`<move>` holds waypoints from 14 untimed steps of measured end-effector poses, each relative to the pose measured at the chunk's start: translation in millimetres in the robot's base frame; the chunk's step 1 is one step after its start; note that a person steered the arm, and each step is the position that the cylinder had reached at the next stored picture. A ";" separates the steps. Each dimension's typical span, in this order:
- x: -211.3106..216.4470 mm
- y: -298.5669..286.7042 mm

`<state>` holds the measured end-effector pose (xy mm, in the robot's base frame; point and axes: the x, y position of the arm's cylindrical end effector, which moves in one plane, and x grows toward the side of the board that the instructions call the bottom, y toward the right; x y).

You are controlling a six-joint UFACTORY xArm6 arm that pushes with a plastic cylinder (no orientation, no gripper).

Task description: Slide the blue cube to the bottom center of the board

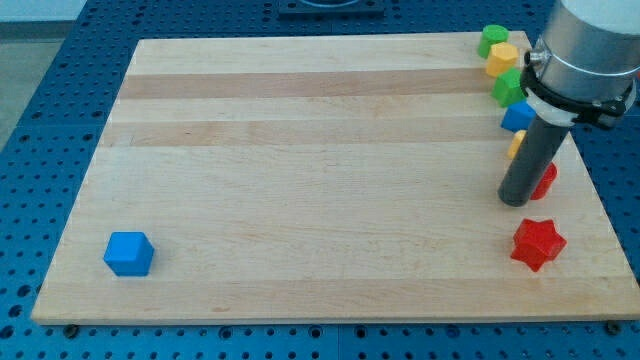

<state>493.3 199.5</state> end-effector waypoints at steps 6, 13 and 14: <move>0.0 -273.6; 68.9 -484.6; 69.1 -452.9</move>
<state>562.4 -253.4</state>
